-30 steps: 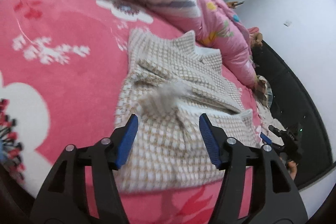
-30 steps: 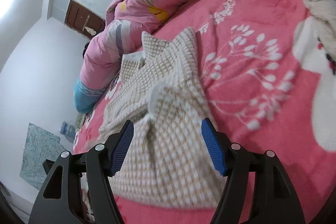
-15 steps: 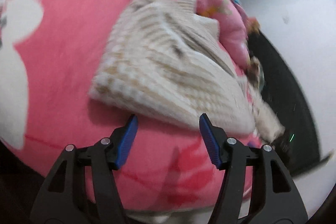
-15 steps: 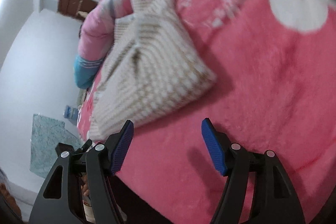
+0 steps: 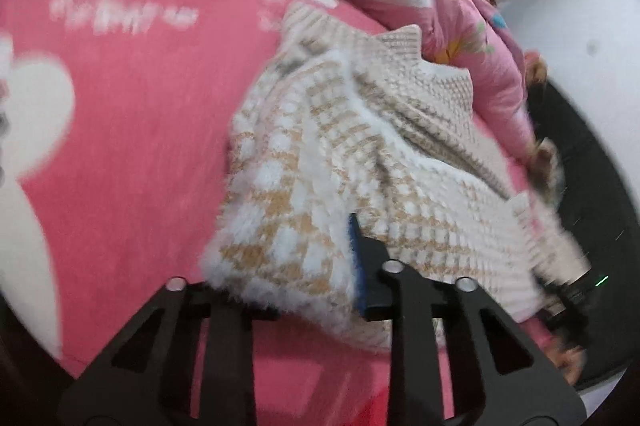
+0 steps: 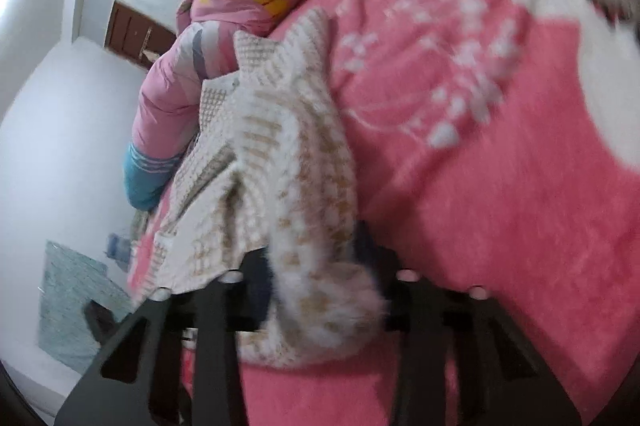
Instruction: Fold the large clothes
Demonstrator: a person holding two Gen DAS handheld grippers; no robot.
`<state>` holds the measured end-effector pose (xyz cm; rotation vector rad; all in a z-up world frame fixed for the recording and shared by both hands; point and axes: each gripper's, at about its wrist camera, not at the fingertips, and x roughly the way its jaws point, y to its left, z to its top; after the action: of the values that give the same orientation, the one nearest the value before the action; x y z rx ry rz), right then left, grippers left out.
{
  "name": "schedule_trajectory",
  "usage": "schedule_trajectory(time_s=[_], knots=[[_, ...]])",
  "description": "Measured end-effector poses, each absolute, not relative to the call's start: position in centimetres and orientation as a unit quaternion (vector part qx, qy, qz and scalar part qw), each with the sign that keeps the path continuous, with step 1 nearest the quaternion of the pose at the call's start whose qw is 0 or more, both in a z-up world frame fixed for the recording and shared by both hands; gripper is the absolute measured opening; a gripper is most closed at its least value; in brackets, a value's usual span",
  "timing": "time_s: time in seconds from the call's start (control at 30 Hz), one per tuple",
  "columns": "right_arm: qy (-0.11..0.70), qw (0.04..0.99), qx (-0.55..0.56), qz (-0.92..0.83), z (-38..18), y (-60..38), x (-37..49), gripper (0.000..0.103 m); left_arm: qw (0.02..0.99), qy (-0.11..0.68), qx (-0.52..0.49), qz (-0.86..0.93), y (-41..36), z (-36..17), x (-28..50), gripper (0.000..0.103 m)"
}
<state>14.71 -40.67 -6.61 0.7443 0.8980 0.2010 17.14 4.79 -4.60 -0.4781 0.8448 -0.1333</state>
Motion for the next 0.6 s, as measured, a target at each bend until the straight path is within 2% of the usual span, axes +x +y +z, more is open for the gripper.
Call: schedule_trajectory(time_s=[0.07, 0.1, 0.17, 0.37, 0.53, 0.6], knots=[[0.401, 0.854, 0.316, 0.097, -4.1, -39.9, 14.1, 0.022, 0.902, 0.385, -0.189, -0.059, 4.3, -2.8, 15.9, 0.011], [0.391, 0.863, 0.306, 0.100, -2.9, -39.6, 13.8, 0.020, 0.910, 0.371, -0.177, -0.060, 4.1, -1.7, 15.4, 0.010], [0.376, 0.873, 0.292, 0.103, -1.2, -39.4, 13.3, 0.017, 0.920, 0.350, -0.166, -0.063, 4.1, 0.0, 14.1, 0.010], [0.357, 0.883, 0.280, 0.123, 2.4, -39.7, 10.2, 0.015, 0.923, 0.332, -0.172, -0.087, 5.2, 2.9, 10.7, 0.009], [0.369, 0.871, 0.286, 0.153, 3.3, -40.8, 5.6, 0.016, 0.898, 0.367, -0.209, -0.121, 6.9, 1.3, 6.3, 0.010], [0.395, 0.855, 0.296, 0.164, 2.0, -41.2, 5.0, 0.021, 0.876, 0.404, -0.231, -0.129, 7.7, -1.3, 5.2, 0.016]])
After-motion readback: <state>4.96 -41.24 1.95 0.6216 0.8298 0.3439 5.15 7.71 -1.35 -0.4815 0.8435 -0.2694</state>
